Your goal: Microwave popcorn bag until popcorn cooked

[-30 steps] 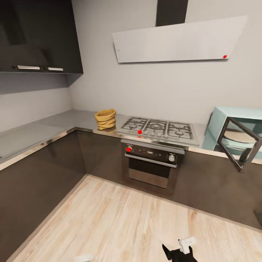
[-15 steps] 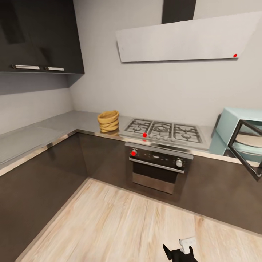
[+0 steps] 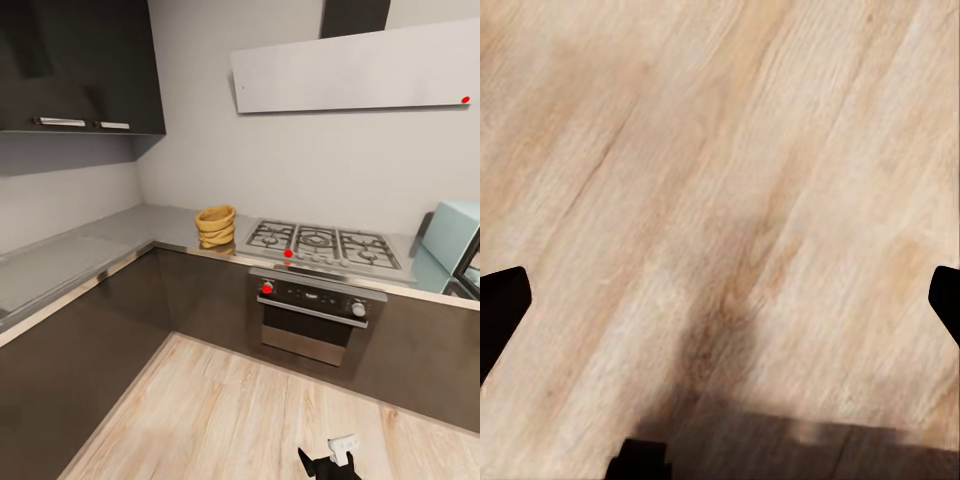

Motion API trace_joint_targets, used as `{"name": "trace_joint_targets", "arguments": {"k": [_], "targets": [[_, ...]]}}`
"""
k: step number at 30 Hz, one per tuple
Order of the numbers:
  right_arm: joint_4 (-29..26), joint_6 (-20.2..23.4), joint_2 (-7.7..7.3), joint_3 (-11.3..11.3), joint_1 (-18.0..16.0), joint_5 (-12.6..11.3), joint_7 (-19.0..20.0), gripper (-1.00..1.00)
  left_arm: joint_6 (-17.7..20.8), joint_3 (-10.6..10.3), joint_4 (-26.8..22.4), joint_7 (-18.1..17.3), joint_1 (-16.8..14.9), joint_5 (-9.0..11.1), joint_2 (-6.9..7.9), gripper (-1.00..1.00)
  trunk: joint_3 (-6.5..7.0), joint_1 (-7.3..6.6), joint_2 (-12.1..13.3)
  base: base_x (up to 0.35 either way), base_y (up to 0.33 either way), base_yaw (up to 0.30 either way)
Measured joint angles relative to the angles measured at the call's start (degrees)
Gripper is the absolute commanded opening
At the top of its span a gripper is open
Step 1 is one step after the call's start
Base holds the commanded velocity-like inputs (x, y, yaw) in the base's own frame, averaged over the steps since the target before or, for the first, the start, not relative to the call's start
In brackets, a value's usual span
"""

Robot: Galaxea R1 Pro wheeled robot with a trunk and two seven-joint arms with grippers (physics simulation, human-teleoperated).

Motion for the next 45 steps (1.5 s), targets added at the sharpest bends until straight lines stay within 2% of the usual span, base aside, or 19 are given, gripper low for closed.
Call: {"name": "trace_joint_targets", "arguments": {"k": [11,20,24,29,38,45], "targets": [[-0.1,0.0,0.0,0.0,0.0,-0.1,0.0,1.0,-0.7,0.0,0.0,0.0,2.2,0.0,0.06,1.0,0.0,0.0,0.0,0.018,0.157,-0.019],[0.0,0.1,0.0,0.0,0.1,-0.1,0.0,1.0,-0.7,0.3,0.0,0.0,2.3,0.0,0.17,1.0,0.0,0.0,0.0,0.028,0.317,-0.269],[-0.1,0.1,0.15,0.2,0.1,0.2,0.0,1.0,-0.8,-0.4,0.0,-0.1,2.3,-0.5,-0.04,1.0,0.0,0.0,0.0,0.009,0.079,-0.222],[-0.5,0.2,0.69,0.4,0.1,0.6,0.1,1.0,-0.8,0.1,0.0,-0.2,2.4,-0.1,0.05,1.0,0.0,0.0,0.0,0.001,0.267,-0.037],[-0.5,0.4,0.77,0.6,0.1,0.8,0.2,1.0,-0.8,0.1,0.0,-0.2,2.3,0.0,0.16,1.0,0.0,0.0,0.0,0.0,0.338,-0.002],[-0.7,0.5,0.74,0.6,0.1,0.8,0.3,1.0,-1.4,-0.4,0.0,-0.2,2.7,-0.3,-0.05,1.0,0.0,-0.02,0.0,0.095,0.104,0.0]]}}
